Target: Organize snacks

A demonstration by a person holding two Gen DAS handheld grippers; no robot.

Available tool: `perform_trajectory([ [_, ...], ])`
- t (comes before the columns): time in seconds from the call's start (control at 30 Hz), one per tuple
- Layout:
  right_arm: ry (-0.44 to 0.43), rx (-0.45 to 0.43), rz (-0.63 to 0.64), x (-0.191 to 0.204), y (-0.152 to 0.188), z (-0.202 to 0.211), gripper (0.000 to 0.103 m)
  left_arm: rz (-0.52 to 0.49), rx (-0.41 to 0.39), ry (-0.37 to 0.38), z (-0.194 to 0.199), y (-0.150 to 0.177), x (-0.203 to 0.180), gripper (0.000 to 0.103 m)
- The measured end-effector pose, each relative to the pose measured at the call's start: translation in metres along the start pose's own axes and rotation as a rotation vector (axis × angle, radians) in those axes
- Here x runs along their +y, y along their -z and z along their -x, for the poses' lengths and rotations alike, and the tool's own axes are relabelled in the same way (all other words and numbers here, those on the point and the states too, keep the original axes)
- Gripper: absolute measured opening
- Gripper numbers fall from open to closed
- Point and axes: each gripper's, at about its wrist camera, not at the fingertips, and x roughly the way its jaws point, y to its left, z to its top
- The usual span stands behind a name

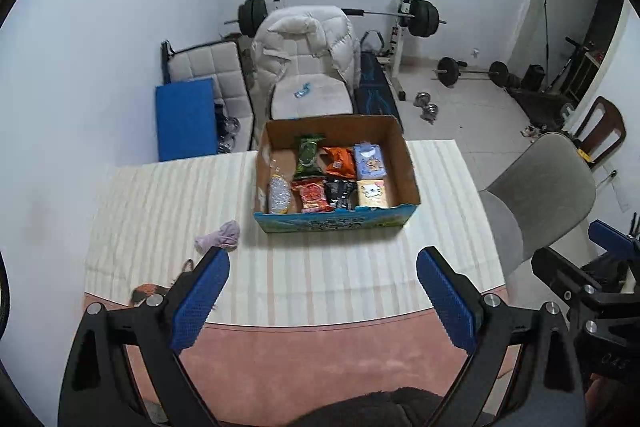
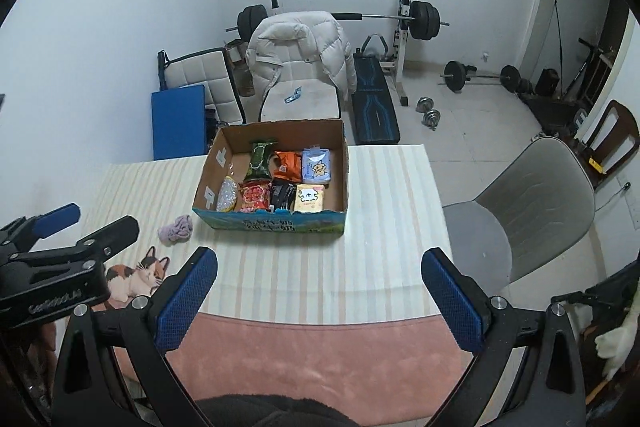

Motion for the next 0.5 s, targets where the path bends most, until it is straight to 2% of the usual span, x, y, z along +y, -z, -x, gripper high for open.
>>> perform_trajectory([
  [0.3, -0.001, -0.033, 0.005, 0.002, 0.007, 0.029, 0.103, 0.051, -0.034, -0.026, 0.030, 0.010, 0.016, 0.096],
  [0.5, 0.027, -0.059, 0.002, 0.004, 0.002, 0.030, 0.103, 0.090, -0.057, -0.033, 0.028, 0.009, 0.024, 0.096],
])
